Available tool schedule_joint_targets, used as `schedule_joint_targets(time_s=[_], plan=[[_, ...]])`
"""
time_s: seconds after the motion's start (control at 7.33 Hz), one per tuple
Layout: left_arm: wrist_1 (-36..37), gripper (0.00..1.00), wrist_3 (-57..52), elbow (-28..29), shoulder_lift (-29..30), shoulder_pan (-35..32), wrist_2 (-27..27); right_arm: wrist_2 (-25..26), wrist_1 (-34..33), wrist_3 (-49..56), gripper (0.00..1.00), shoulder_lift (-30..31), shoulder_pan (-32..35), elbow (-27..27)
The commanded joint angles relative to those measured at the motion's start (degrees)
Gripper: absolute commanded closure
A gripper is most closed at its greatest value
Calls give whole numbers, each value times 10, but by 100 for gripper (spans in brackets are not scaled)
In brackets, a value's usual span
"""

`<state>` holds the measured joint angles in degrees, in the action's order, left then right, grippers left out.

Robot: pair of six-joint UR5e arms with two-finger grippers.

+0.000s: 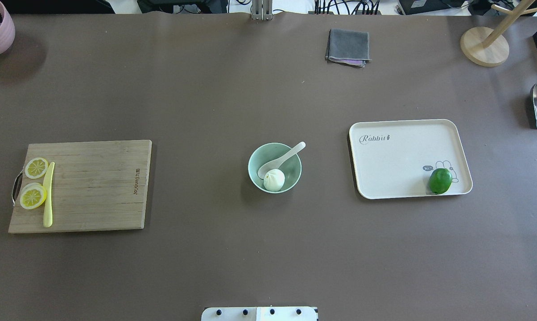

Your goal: Put spoon and bun in bowl

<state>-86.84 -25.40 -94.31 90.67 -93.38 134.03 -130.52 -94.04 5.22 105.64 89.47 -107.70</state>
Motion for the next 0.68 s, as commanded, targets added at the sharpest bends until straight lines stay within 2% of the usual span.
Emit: schedule_joint_targets(time_s=[0.0,0.55], plan=[[0,2,0,0,0,5,0,-1,0,-1,0,0,0,0],[-1,2,0,0,1,10,0,-1,0,-1,0,0,0,0]])
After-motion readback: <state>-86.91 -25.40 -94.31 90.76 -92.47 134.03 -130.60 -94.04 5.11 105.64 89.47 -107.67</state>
